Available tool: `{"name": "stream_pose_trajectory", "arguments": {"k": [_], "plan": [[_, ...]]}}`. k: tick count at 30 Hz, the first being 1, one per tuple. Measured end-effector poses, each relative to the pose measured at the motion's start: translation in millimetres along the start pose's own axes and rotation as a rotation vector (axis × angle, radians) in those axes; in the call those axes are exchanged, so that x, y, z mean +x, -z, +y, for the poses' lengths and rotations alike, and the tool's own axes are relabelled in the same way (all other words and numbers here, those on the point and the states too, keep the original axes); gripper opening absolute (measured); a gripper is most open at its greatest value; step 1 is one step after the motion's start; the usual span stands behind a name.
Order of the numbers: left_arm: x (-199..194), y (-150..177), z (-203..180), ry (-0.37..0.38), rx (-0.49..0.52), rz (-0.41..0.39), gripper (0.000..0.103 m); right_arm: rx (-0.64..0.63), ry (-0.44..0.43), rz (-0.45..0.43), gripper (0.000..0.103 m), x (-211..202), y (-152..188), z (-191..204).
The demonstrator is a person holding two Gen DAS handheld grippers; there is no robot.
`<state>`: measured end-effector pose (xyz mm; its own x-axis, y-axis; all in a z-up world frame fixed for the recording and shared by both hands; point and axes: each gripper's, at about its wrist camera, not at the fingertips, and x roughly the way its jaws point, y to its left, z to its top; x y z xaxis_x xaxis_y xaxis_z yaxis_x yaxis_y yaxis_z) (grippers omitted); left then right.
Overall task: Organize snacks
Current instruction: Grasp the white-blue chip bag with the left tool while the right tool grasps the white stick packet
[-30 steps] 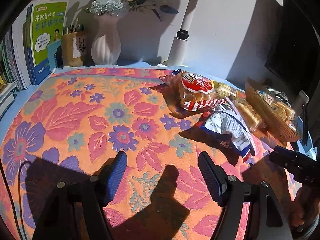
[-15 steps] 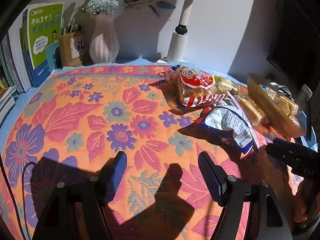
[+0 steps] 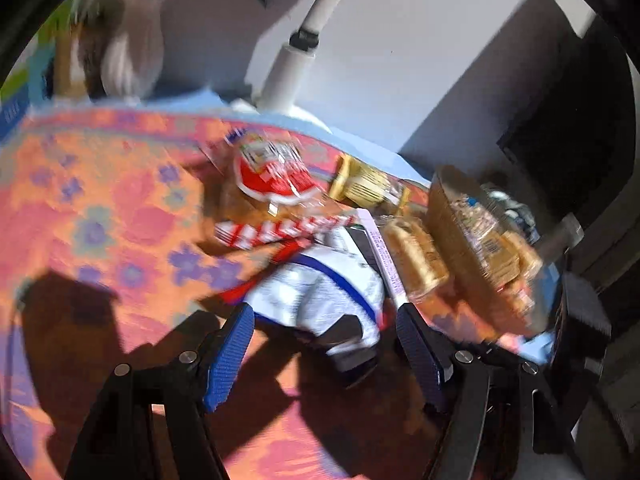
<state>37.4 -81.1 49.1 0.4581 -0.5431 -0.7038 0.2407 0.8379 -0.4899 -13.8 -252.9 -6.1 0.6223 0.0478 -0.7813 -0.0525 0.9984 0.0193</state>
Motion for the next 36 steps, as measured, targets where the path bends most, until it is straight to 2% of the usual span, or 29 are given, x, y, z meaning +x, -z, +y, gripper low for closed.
{"name": "stream_pose_trajectory", "arguments": {"k": [2, 5, 8, 13, 17, 21, 24, 27, 29, 32, 36], "plan": [[9, -1, -1, 0.032, -0.053, 0.016, 0.071, 0.009, -0.006, -0.012, 0.021, -6, 5, -8], [22, -4, -7, 0.020, -0.083, 0.031, 0.071, 0.043, -0.016, -0.025, 0.021, -12, 12, -19], [32, -5, -16, -0.042, -0.092, 0.023, 0.071, 0.083, -0.063, -0.033, 0.022, -14, 14, -28], [53, -8, -31, -0.189, -0.041, -0.004, 0.076, 0.076, -0.074, -0.038, 0.022, -14, 14, -28], [66, -9, -32, -0.236, -0.022, -0.005, 0.084, 0.079, -0.080, -0.042, 0.023, -16, 18, -29], [74, -11, -36, -0.276, 0.015, -0.012, 0.085, 0.096, -0.095, -0.041, 0.023, -15, 19, -31], [74, -10, -34, -0.267, 0.029, -0.020, 0.085, 0.099, -0.099, -0.041, 0.024, -16, 20, -32], [73, -10, -33, -0.266, 0.045, -0.026, 0.084, 0.100, -0.114, -0.043, 0.032, -16, 19, -33], [72, -8, -34, -0.276, 0.063, -0.032, 0.073, 0.098, -0.115, -0.045, 0.032, -17, 19, -32], [62, -3, -32, -0.265, 0.091, -0.040, 0.067, 0.089, -0.103, -0.051, 0.032, -17, 18, -30], [36, 9, -26, -0.224, 0.091, -0.051, 0.066, 0.093, -0.106, -0.048, 0.032, -16, 17, -30]]}}
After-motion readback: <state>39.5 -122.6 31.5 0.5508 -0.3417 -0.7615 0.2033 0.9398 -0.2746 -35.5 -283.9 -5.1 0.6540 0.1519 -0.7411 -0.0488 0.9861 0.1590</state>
